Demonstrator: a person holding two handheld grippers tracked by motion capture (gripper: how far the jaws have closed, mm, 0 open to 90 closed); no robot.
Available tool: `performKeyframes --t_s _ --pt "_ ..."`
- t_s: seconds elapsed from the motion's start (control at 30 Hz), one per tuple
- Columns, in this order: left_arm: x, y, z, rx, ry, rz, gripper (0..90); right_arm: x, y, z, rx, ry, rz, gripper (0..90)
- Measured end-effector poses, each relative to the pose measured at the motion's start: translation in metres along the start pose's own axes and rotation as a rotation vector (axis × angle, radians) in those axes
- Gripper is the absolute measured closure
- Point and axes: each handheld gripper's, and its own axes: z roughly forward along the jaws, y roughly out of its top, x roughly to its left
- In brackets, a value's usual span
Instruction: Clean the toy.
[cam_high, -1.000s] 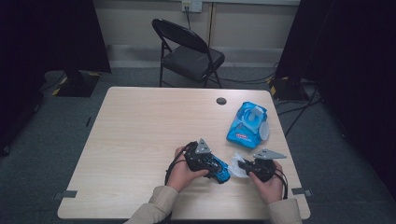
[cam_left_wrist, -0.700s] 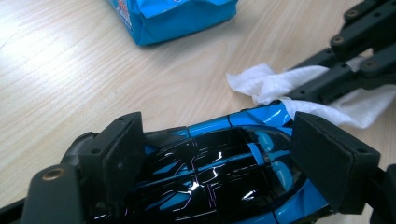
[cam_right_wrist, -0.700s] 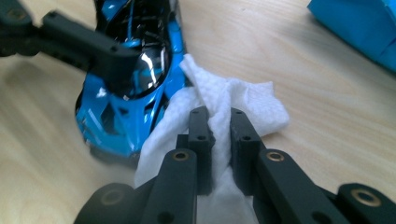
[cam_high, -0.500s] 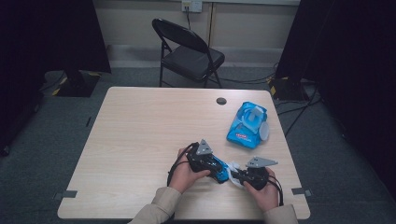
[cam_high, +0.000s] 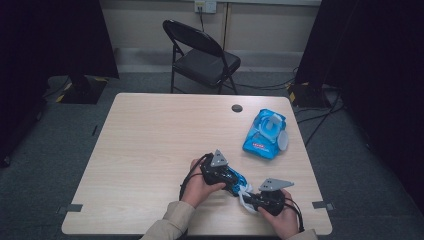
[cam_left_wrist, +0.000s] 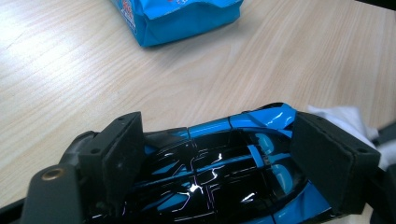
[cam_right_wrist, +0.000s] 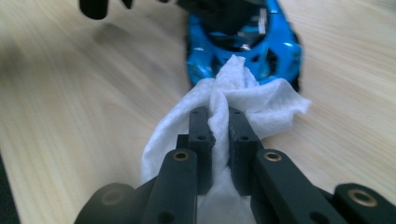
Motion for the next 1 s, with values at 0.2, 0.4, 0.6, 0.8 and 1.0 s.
performKeyframes --t_s 0.2,0.4,0.6,0.8,1.0 --pt "-0.001 0.0 0.0 -0.005 0.001 0.004 17.7 0.014 0.006 0.011 0.002 0.051 -0.015 83.2" --pt "-0.001 0.0 0.0 0.003 0.001 0.005 17.7 0.026 0.009 0.02 -0.007 0.088 -0.047 83.2" --pt "-0.001 0.001 0.0 0.003 -0.001 0.002 17.7 0.023 0.012 0.015 -0.024 0.11 -0.032 83.4" --pt "0.0 0.001 0.0 0.005 -0.001 0.004 17.7 0.004 0.023 -0.013 -0.119 0.084 0.014 83.6" --pt "0.0 0.001 0.0 0.008 -0.002 0.006 17.8 -0.025 0.027 -0.028 -0.185 0.0 0.075 83.7"
